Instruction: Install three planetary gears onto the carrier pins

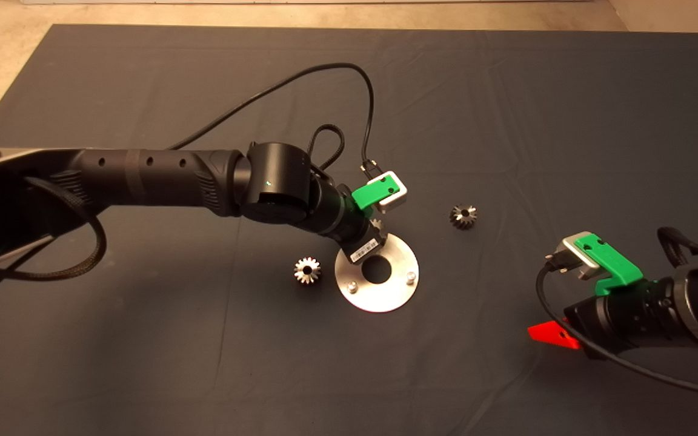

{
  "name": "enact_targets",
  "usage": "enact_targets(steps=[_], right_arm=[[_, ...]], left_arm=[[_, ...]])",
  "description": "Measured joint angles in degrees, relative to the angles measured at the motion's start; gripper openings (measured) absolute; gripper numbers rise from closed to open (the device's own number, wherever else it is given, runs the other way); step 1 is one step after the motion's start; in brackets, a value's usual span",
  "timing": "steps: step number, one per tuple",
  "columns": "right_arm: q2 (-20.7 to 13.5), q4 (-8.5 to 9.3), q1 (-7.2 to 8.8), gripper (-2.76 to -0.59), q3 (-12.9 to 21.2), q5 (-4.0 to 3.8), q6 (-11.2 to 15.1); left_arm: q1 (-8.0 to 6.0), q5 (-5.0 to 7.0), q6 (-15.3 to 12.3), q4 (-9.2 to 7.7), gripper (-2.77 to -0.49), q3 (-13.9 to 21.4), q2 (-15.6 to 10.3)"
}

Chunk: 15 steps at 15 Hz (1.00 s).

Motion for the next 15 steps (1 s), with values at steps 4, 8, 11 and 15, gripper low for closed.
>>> enact_targets(steps=[4, 8, 11, 15], right_arm=[[0.0, 0.01, 0.00, -1.31, 0.0, 0.32, 0.0], [0.0, 0.01, 0.00, -1.31, 0.0, 0.45, 0.0], [0.0, 0.01, 0.00, -1.31, 0.0, 0.54, 0.0], [0.0, 0.01, 0.00, -1.31, 0.0, 0.59, 0.0]], left_arm=[[-0.01, -0.05, 0.5, -0.09, -2.66, -0.2, 0.0], [-0.80, -0.13, 2.0, -2.19, -2.67, -2.0, 0.8], [-0.94, 0.03, 3.2, -2.33, -2.67, -3.3, 2.3], [-0.91, -0.46, 3.3, -2.34, -2.67, -3.8, 2.5]])
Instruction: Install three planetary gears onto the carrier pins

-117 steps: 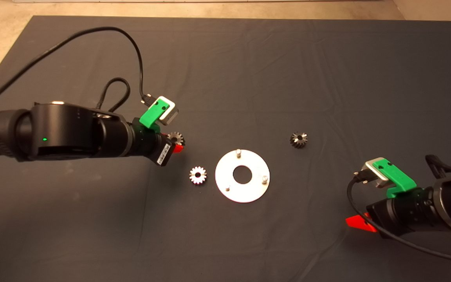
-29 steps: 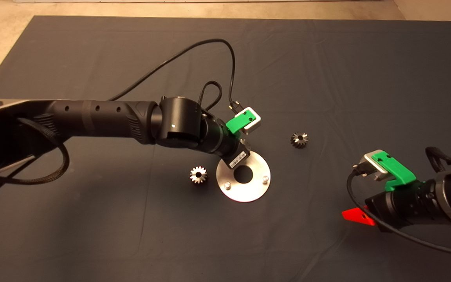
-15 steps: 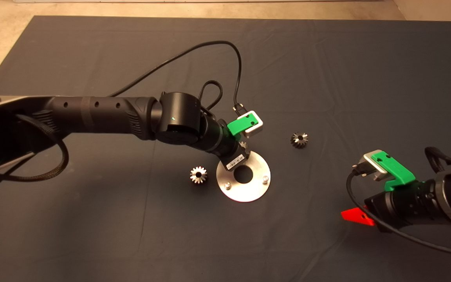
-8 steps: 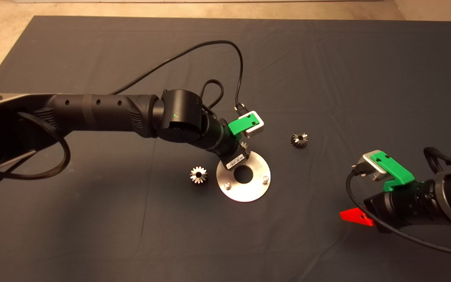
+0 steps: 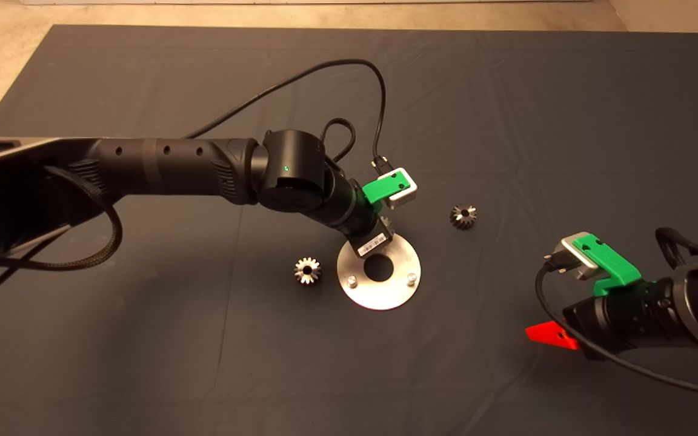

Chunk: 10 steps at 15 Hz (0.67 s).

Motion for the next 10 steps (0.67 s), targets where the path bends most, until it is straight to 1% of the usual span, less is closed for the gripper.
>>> enact_targets(steps=[5, 6, 7, 8, 9, 10], right_arm=[[0.0, 0.00, 0.00, -1.31, 0.0, -0.02, 0.0], [0.0, 0.00, 0.00, -1.31, 0.0, 0.02, 0.0], [0.0, 0.00, 0.00, -1.31, 0.0, 0.00, 0.0], [0.0, 0.00, 0.00, -1.31, 0.0, 0.00, 0.0], [0.0, 0.00, 0.00, -1.31, 0.0, -0.02, 0.0], [0.0, 0.00, 0.00, -1.31, 0.0, 0.02, 0.0]], left_arm=[[-0.22, -0.02, 0.0, -0.17, -2.67, 0.0, -0.1], [-0.59, 0.28, 0.0, -0.45, -2.67, -0.1, -0.1], [-1.36, 1.84, 0.0, -0.45, -2.67, -0.3, 0.0], [-2.46, 2.58, 0.0, -0.43, -2.67, -0.4, 0.0], [-3.73, 2.73, -0.1, -0.39, -2.67, -0.4, -0.3], [-4.51, 2.65, -0.1, -0.21, -2.67, -0.4, -0.4]])
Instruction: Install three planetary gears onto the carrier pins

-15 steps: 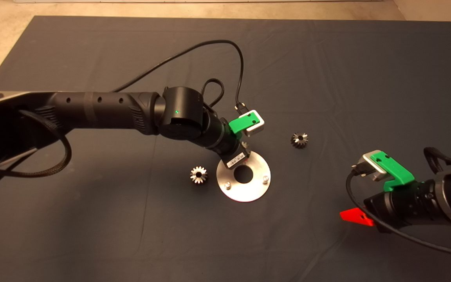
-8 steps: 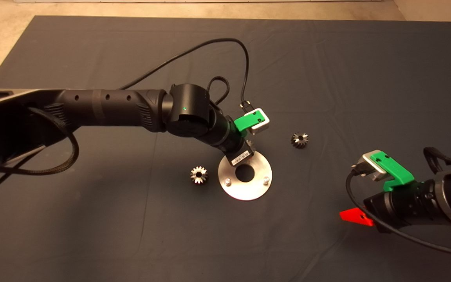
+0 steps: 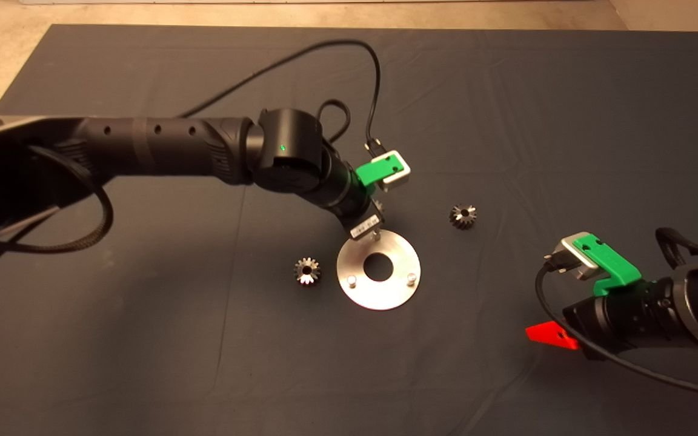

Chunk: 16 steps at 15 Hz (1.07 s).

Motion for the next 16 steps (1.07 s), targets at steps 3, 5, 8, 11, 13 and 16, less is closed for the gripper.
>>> enact_targets(steps=[3, 5, 8, 11, 13, 16], right_arm=[[0.0, 0.00, 0.02, -1.31, 0.0, -0.02, 0.0], [0.0, 0.00, 0.02, -1.31, 0.0, 0.00, 0.0], [0.0, 0.00, 0.02, -1.31, 0.0, 0.00, 0.0], [0.0, 0.00, 0.72, -1.31, 0.0, -0.02, 0.0], [0.0, 0.00, 1.11, -1.31, 0.0, 0.02, 0.0], [0.0, 0.00, 1.11, -1.31, 0.0, 0.00, 0.0]], left_arm=[[0.42, -0.04, -0.3, -0.24, -2.67, 0.5, 0.0], [0.40, -0.04, -1.4, -0.24, -2.67, 1.0, 0.1], [0.42, -0.06, -4.3, -0.24, -2.67, 1.6, 0.0], [0.42, -0.50, -4.5, -0.22, -2.67, 1.8, 0.0], [0.45, -0.66, -4.5, -0.22, -2.67, 1.8, 0.0], [0.64, -1.13, -4.5, -0.22, -2.67, 1.8, -0.2]])
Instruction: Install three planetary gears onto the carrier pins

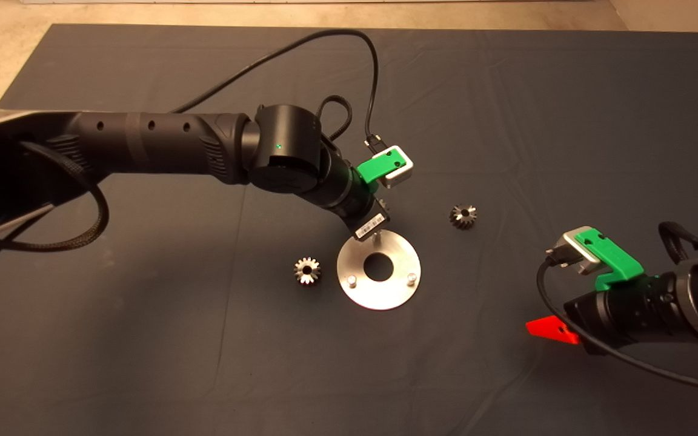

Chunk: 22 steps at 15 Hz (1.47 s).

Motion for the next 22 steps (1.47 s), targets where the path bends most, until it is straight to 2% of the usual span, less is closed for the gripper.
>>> enact_targets(steps=[6, 9, 11, 15, 21, 22], right_arm=[[0.0, 0.00, 0.02, -1.31, 0.0, 0.04, 0.0], [0.0, 0.00, 0.02, -1.31, 0.0, 0.03, 0.0], [0.0, 0.00, 0.02, -1.31, 0.0, 0.04, 0.0], [0.0, 0.00, 0.96, -1.31, 0.0, 0.15, 0.0], [0.0, 0.00, 2.00, -1.31, 0.0, 0.17, 0.0], [0.0, 0.00, 2.01, -1.31, 0.0, 0.20, 0.0]], left_arm=[[0.28, -0.41, 0.0, 0.01, -2.67, 0.0, -0.1], [1.49, -0.68, 0.0, 0.01, -2.67, 0.0, -0.1], [1.53, -0.74, 0.0, 0.07, -2.67, 0.0, -0.2], [2.98, -1.18, 0.0, 0.01, -2.67, 0.0, -0.8], [3.48, -2.01, 0.0, 0.06, -2.67, 0.0, -0.8], [3.70, -2.47, -0.1, 0.15, -2.67, 0.0, -0.8]])
